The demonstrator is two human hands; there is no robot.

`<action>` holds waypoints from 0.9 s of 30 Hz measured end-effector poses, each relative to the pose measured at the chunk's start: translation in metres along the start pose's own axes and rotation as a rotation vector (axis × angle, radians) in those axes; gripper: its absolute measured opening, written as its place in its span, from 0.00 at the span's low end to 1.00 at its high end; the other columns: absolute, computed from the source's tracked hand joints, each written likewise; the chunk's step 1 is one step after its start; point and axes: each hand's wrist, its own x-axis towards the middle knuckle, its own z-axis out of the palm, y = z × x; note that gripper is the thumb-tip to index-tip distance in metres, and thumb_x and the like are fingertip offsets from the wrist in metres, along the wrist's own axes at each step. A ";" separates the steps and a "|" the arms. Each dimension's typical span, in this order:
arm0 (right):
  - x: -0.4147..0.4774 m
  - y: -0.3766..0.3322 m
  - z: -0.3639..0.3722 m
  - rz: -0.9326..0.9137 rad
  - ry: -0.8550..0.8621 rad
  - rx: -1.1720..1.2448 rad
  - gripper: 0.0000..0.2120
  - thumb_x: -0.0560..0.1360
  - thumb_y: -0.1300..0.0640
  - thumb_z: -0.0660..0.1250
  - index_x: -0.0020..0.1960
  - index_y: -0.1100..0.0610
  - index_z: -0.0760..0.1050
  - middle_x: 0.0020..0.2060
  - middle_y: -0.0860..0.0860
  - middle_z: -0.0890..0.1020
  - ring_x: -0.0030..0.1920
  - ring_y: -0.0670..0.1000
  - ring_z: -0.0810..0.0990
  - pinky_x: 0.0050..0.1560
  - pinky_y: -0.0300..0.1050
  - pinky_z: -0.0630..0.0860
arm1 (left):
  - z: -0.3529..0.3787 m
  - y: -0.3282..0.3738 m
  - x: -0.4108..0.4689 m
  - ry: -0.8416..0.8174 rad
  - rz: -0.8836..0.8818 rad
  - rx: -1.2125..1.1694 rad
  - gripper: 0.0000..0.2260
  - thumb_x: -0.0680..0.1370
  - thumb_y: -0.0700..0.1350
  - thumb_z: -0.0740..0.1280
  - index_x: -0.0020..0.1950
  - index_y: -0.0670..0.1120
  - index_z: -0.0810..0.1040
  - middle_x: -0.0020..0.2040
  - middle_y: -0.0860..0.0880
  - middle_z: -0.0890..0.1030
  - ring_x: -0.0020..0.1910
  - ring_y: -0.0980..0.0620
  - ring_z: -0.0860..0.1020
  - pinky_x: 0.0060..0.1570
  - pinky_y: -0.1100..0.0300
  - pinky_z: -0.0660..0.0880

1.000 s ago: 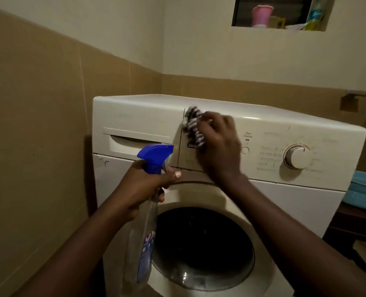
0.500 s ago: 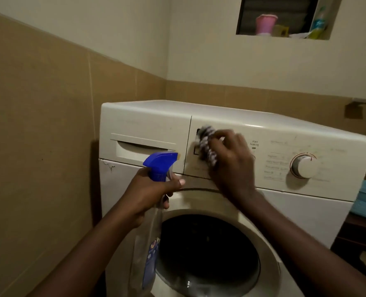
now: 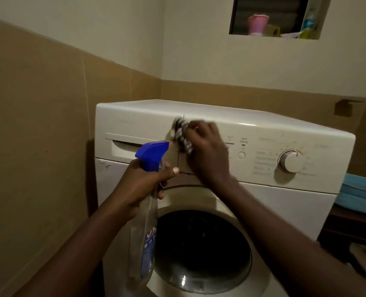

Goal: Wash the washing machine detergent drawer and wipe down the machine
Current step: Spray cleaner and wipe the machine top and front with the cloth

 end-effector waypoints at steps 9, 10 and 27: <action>-0.087 0.064 -0.048 0.160 0.034 -0.054 0.09 0.70 0.66 0.70 0.50 0.59 0.77 0.55 0.56 0.77 0.55 0.58 0.73 0.44 0.48 0.76 | 0.018 0.007 0.003 -0.091 -0.046 0.020 0.14 0.71 0.44 0.76 0.52 0.41 0.79 0.43 0.41 0.81 0.25 0.51 0.75 0.30 0.57 0.76; -0.094 0.073 -0.054 0.252 0.081 -0.080 0.12 0.68 0.70 0.71 0.50 0.61 0.78 0.55 0.58 0.76 0.55 0.59 0.73 0.45 0.48 0.76 | 0.024 0.006 0.003 -0.109 -0.058 0.027 0.14 0.71 0.44 0.76 0.53 0.41 0.79 0.43 0.41 0.82 0.25 0.52 0.75 0.30 0.58 0.76; -0.131 0.089 -0.121 0.340 0.228 0.047 0.14 0.66 0.64 0.66 0.52 0.57 0.75 0.54 0.51 0.73 0.53 0.53 0.75 0.53 0.39 0.72 | 0.137 0.045 0.008 -0.408 0.076 0.100 0.12 0.72 0.46 0.75 0.52 0.42 0.80 0.44 0.41 0.83 0.25 0.49 0.76 0.32 0.55 0.74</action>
